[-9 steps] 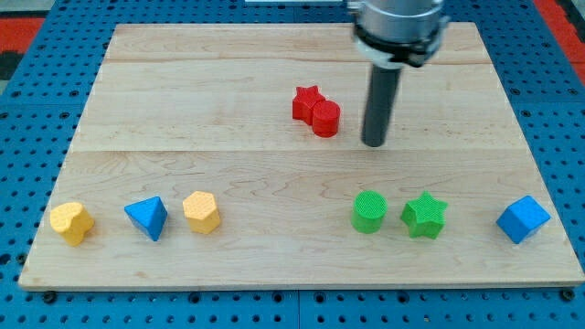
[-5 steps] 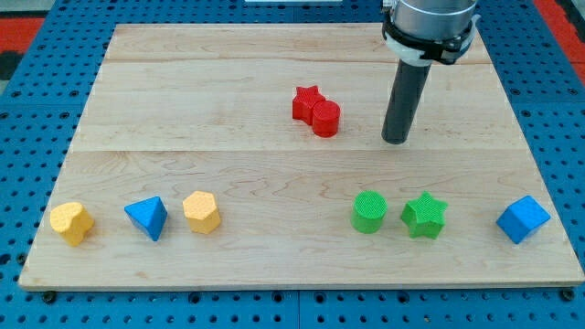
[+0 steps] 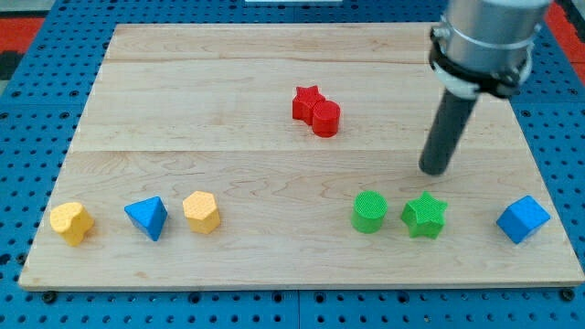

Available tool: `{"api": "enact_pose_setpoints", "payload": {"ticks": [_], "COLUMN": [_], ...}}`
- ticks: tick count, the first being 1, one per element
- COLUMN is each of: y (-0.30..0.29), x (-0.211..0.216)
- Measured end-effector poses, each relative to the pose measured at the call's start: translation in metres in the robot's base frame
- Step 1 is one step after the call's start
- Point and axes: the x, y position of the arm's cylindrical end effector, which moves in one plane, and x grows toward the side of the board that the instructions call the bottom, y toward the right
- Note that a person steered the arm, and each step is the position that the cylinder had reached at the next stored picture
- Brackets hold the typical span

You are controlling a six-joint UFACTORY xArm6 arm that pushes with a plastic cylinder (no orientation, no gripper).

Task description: Push the green star to the bottom right of the green circle

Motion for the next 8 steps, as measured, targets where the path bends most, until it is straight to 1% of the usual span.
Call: {"api": "enact_pose_setpoints", "payload": {"ticks": [2, 4, 5, 6, 7, 8], "y": [0.031, -0.035, -0.023, -0.045, -0.043, -0.013], "x": [0.021, 0.036, 0.043, 0.064, 0.069, 0.094]}}
